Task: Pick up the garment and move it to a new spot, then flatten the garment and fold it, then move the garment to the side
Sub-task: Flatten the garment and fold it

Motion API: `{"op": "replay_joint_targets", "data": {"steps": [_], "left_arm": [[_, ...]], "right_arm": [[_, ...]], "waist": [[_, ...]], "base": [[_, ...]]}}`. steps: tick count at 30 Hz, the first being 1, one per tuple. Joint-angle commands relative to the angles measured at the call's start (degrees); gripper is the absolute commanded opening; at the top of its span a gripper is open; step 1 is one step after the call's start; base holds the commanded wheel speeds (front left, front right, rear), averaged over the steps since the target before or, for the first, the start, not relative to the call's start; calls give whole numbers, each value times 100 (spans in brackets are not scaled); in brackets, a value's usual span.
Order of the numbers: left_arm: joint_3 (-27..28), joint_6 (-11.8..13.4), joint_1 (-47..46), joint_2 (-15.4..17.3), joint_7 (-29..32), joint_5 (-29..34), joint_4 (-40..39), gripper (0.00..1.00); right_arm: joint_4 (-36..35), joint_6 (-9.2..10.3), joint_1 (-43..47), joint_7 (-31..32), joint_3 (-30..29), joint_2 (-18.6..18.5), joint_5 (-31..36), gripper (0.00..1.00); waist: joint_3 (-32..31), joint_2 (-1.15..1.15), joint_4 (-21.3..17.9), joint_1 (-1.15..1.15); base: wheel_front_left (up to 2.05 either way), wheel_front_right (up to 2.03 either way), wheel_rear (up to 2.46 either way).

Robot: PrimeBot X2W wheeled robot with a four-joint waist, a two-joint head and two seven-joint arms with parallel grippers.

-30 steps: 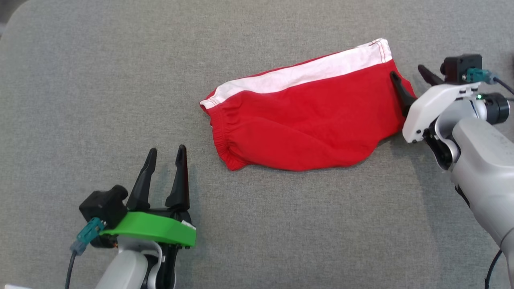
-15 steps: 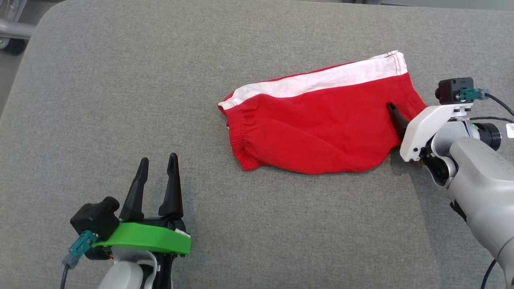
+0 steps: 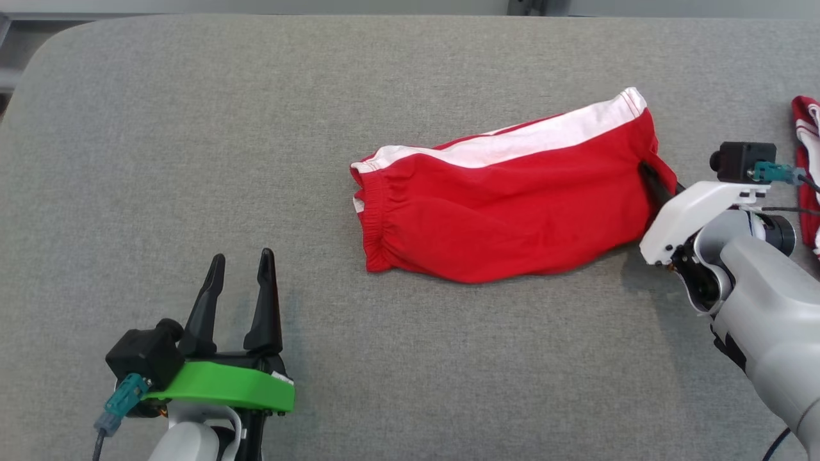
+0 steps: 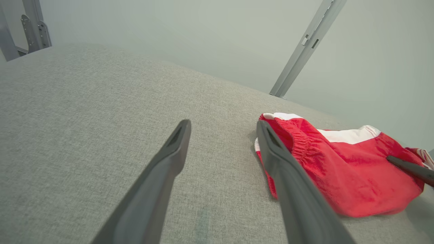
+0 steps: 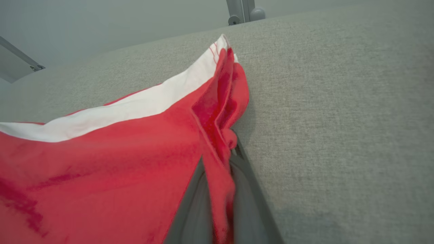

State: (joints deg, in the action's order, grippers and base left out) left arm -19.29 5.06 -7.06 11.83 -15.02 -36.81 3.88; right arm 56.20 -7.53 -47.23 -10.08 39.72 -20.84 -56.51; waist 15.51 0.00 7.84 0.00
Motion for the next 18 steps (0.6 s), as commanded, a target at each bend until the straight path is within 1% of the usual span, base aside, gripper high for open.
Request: {"op": "replay_joint_targets", "data": {"steps": [1, 4, 9, 14, 18], "left_arm": [[-5, -2, 104, 29, -16, 46, -15, 100], [-47, 15, 124, 115, -17, 199, -33, 100], [-50, 47, 193, 165, -2, 256, -61, 100], [-49, 68, 210, 204, 18, 258, -71, 100], [-90, 62, 193, 193, 33, 255, -16, 100]], "right_arm": [[-82, 9, 173, -87, -15, -122, -90, 0], [-263, 9, 432, -204, -48, -296, -247, 0], [-473, 9, 790, -348, -181, -560, -452, 0], [-578, 9, 925, -435, -307, -603, -491, 0], [-768, 8, 911, -482, -422, -494, -471, 0]], "waist": [[-167, 0, -210, 0], [-268, 0, -392, 0], [-367, 0, -659, 0], [-388, 0, -809, 0], [-450, 0, -806, 0]], "base": [[0, 0, 0], [0, 0, 0], [0, 0, 0], [0, 0, 0], [0, 0, 0]]}}
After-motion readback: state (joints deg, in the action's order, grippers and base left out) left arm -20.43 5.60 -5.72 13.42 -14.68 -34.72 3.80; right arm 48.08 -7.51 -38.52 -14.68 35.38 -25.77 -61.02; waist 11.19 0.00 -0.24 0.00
